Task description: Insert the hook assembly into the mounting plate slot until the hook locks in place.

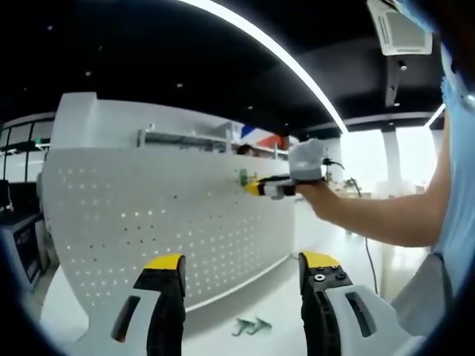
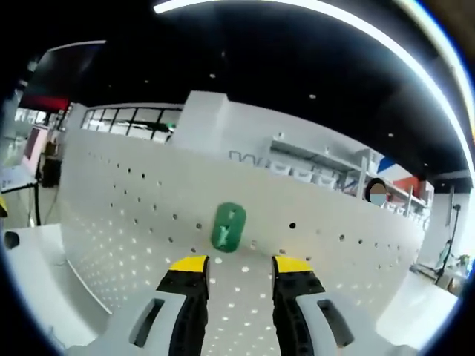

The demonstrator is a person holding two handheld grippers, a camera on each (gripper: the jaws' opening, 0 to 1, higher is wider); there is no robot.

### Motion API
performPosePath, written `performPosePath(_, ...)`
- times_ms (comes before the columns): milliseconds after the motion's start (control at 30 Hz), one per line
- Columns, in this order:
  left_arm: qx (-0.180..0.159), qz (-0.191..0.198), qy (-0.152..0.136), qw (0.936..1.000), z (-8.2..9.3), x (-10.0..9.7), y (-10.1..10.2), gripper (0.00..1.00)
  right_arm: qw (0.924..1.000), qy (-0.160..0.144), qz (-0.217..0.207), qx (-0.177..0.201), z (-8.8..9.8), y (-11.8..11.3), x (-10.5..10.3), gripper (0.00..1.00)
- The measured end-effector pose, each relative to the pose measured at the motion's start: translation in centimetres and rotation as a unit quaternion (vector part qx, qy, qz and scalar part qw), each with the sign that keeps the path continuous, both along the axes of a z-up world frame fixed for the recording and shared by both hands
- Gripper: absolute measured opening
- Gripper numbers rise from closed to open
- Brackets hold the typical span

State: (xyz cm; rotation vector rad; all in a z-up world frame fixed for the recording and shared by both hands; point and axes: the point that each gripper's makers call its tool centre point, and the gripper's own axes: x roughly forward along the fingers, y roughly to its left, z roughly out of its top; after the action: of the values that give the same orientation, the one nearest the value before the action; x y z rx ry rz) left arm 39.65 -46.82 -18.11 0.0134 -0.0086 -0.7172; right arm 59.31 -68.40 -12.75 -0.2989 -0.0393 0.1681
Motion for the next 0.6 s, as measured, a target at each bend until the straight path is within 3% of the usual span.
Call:
performPosePath(333, 0.000, 0.005, -0.001, 1.0000, 0.1, -0.2, 0.4, 0.63, 1.0000, -0.005, 0.000, -0.004, -0.2, -0.3, -0.7, 0.48)
performPosePath(600, 0.003, 0.009, -0.001, 1.0000, 0.1, -0.4, 0.7, 0.63, 0.9999, -0.009, 0.005, -0.001, -0.1, -0.1, -1.3, 0.50)
